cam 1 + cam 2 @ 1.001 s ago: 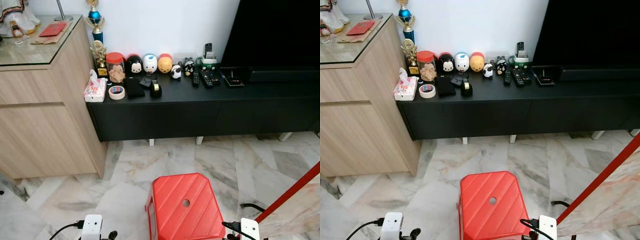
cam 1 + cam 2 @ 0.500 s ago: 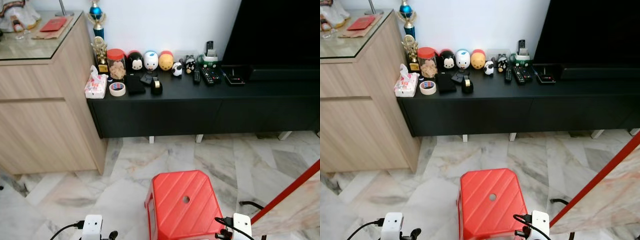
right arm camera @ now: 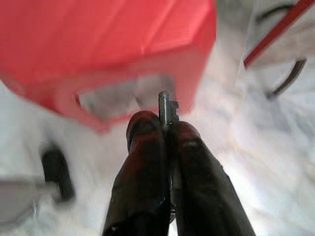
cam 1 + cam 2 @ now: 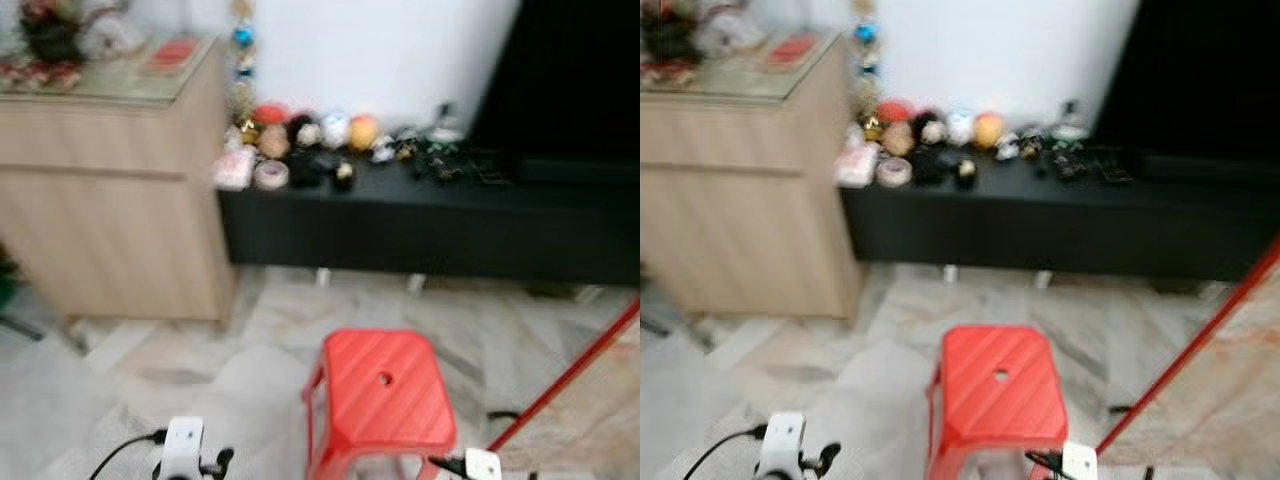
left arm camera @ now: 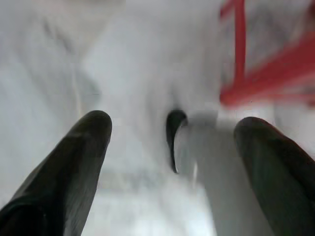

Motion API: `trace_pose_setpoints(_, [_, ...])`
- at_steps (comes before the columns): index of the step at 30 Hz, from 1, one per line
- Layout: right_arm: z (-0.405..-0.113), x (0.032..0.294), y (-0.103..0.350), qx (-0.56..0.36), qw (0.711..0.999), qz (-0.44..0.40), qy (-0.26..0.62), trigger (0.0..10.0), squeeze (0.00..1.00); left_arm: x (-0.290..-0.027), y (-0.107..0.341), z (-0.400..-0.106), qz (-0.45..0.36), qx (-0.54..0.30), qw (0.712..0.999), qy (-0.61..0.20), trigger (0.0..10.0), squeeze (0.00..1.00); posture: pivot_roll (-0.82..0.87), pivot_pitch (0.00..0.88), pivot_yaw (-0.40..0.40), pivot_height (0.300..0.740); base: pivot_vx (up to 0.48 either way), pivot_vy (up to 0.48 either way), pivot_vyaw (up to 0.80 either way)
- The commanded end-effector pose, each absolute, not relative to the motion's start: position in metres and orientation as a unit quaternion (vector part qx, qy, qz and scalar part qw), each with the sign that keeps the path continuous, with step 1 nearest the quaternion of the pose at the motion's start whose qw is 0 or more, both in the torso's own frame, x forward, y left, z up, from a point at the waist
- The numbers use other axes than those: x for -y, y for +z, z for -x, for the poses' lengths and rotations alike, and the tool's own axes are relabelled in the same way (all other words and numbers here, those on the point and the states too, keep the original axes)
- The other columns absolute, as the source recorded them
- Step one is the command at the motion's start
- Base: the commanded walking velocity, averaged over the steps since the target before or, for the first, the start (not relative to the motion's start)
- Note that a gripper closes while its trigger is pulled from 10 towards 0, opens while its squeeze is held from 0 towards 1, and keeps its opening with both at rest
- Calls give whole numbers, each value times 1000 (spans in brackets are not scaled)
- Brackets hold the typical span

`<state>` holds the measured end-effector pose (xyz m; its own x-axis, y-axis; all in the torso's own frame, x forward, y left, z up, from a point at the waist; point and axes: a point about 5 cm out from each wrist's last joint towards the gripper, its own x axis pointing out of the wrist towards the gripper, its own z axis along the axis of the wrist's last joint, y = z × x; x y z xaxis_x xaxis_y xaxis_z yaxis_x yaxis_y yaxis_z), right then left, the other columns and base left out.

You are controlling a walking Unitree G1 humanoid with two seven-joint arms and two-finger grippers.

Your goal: Hang keys on a hook

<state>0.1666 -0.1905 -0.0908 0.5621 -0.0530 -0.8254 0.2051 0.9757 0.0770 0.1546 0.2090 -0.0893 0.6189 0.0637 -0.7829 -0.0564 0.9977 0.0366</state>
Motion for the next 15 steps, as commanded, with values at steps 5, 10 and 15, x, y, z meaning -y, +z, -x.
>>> trace_pose_setpoints(5, [-164, 186, -93, -469, 876, -84, -72, 10000, 0, -210, -82, -171, -12, -411, 911, 27, 10000, 0, 20, 0, -67, 740, 0, 0, 0])
trace_pose_setpoints(10, [-182, 194, -82, -424, 900, -59, -85, 10000, 0, -208, -82, -170, -12, -412, 911, 27, 10000, 0, 21, 0, -71, 740, 0, 0, 0])
trace_pose_setpoints(15, [-223, 203, -51, -300, 950, 25, -83, 10000, 0, -209, -83, -170, -11, -414, 910, 28, 10000, 0, 16, 0, -74, 740, 0, 0, 0])
